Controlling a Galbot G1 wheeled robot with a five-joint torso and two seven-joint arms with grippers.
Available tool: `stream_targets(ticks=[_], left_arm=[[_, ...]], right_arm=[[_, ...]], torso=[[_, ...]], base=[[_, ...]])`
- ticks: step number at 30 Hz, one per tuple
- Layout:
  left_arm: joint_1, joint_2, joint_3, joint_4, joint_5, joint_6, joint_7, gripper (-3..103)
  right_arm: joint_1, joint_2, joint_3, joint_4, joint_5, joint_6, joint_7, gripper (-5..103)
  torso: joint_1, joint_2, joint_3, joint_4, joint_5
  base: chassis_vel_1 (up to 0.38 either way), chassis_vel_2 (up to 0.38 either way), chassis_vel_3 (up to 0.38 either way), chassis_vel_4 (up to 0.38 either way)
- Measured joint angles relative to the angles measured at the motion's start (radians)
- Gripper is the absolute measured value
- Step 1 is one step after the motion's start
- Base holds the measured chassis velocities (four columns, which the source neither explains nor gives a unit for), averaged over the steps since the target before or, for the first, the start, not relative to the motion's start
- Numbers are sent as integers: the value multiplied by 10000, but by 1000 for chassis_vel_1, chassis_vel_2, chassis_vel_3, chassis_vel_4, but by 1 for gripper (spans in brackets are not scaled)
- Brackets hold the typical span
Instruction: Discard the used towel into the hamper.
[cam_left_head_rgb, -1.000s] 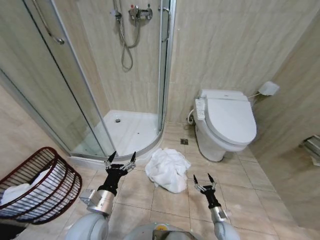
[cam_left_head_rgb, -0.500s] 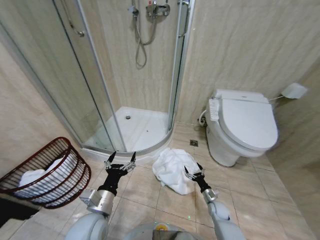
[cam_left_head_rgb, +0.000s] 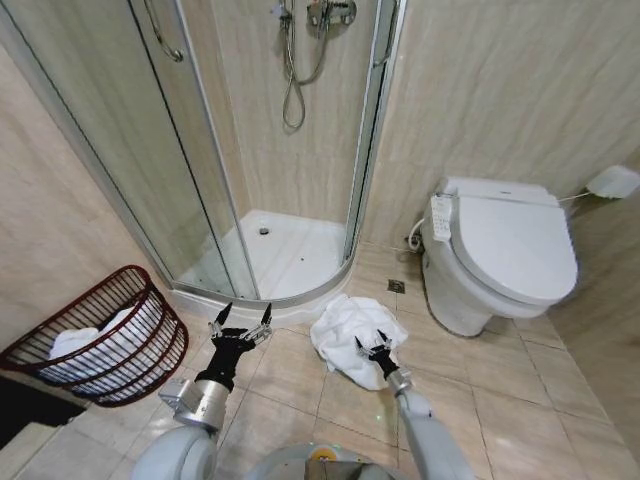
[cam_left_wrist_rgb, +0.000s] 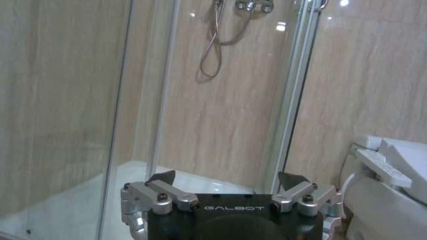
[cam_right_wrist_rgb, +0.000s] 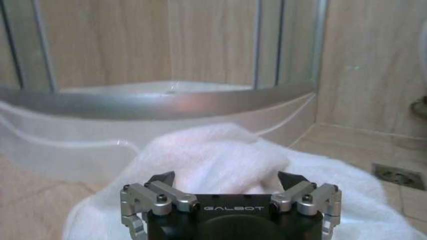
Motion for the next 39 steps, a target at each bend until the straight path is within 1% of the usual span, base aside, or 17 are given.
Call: stream_targets(ticks=[1,3,7,10,13,17,21,23,25,29,30,31,32,34,35,36,39], left_arm=[[0,0,0,0,0,0,0,100],[0,0,-1,0,0,0,0,100],[0,0,0,0,0,0,0,100],[0,0,0,1,0,0,0,100],[0,0,0,0,0,0,0,100],[0,0,-1,0,0,0,0,100],[0,0,0,0,0,0,0,100],[0,0,-1,0,0,0,0,100],[0,0,0,0,0,0,0,100],[0,0,0,0,0,0,0,100],[0,0,0,0,0,0,0,100],[0,0,0,0,0,0,0,100],[0,0,0,0,0,0,0,100],[-1,0,0,0,0,0,0,100],[-1,0,0,0,0,0,0,100],[0,0,0,0,0,0,0,100],[0,0,0,0,0,0,0,100]], right_arm=[[0,0,0,0,0,0,0,100],[339,63,113,-556,-762,35,318,100],[759,-34,157,-1161,-1043,-166,695,100],[890,-126,157,-1304,-1073,-329,662,100],[1095,-283,166,-1489,-679,-603,137,100],[1097,-299,164,-1450,-488,-673,5,97],[1063,-283,191,-1427,-442,-714,-13,86],[1012,-261,204,-1412,-416,-727,-15,79],[997,-257,209,-1407,-409,-733,-17,79],[920,-254,241,-1345,-387,-749,-47,62],[920,-254,241,-1345,-387,-749,-47,62],[904,-252,250,-1331,-384,-748,-48,58],[896,-252,253,-1326,-383,-748,-48,58],[867,-251,266,-1321,-363,-743,-48,51],[867,-251,266,-1321,-363,-743,-48,51],[846,-254,271,-1315,-328,-742,-48,43],[821,-257,278,-1275,-291,-739,-48,39]], torso=[[0,0,0,0,0],[-1,1,1,2,0],[-1,14,12,1,2],[-2,21,16,1,-1],[-2,40,27,0,0],[-3,49,34,0,0],[-3,60,40,0,0],[-4,65,44,0,1],[-4,67,46,0,1],[-4,78,53,0,0],[-4,78,53,0,0],[-3,80,54,0,0],[-3,81,55,0,0],[-2,85,57,0,0],[-2,85,57,0,0],[-2,87,59,0,1],[-1,90,61,0,1]], base=[[0,0,0,0],[0,0,0,0],[0,0,0,0],[0,0,0,0],[0,0,0,0],[0,0,0,0],[0,0,0,0],[0,0,0,0],[0,0,0,0],[0,0,0,0],[0,0,0,0],[0,0,0,0],[0,0,0,0],[0,0,0,0],[0,0,0,0],[0,0,0,0],[0,0,0,0]])
